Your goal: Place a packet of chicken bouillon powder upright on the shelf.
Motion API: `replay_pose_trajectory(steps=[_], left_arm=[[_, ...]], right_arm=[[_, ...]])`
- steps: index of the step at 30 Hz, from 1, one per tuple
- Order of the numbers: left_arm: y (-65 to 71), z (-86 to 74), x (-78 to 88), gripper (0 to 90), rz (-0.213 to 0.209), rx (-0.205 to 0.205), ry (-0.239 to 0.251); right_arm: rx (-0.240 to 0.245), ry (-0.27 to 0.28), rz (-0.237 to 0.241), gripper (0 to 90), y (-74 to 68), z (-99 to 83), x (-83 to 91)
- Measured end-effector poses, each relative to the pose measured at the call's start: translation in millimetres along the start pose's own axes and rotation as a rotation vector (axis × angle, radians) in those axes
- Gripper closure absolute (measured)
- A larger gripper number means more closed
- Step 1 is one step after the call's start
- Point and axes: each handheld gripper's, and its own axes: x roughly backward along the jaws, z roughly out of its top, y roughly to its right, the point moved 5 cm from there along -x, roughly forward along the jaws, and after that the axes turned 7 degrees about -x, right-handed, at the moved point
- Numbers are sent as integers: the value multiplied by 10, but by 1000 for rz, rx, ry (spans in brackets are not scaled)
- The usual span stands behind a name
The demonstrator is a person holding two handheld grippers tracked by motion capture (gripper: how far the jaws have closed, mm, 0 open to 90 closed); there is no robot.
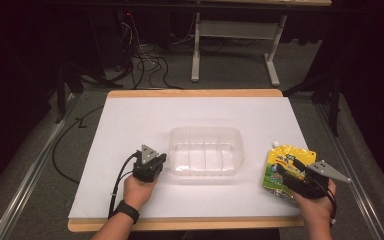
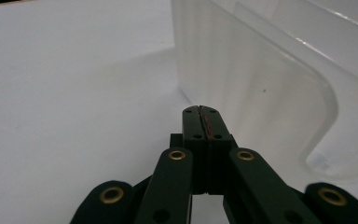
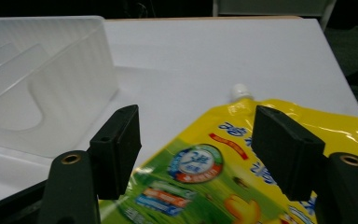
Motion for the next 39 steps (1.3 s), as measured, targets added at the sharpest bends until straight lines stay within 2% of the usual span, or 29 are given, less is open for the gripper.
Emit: replay_pose_trajectory(steps=[1,6,9,12,15,17,19,22,23,26,28,29,31,33,36,39], left_arm=[[15,10,-13,900,-4,0,3],[116,64,-77,900,-31,5,12],[177,94,-110,900,-40,-13,15],[222,124,-141,900,-60,-11,25],[249,141,-161,894,-61,-23,25],[213,157,-139,843,-63,-10,34],[156,176,-78,800,-55,-15,44],[36,225,90,708,-31,0,76],[-12,240,194,672,-25,-1,90],[-73,213,384,567,-21,-39,79],[-119,137,500,502,10,-82,90],[-150,91,534,501,21,-79,98],[-206,42,556,514,6,-33,91],[-243,56,571,508,22,-25,109],[-272,41,580,504,12,3,120],[-269,-16,589,504,6,-11,103]], right_arm=[[0,0,0,339,0,0,0],[-32,-12,-39,351,201,-33,77],[-53,-16,-60,360,324,-55,118],[-77,-22,-82,371,435,-78,160],[-107,-34,-102,384,530,-111,186],[-126,-40,-112,395,593,-128,191],[-146,-48,-120,400,651,-143,181],[-171,-65,-132,400,729,-165,145],[-179,-69,-137,400,746,-169,136],[-203,-83,-147,394,821,-168,78],[-212,-88,-161,379,873,-152,24],[-222,-91,-168,373,901,-146,-4],[-251,-110,-181,349,962,-152,-61],[-292,-119,-173,333,1030,-158,-101],[-330,-146,-168,321,1093,-176,-150],[-350,-147,-158,321,1127,-180,-182]])
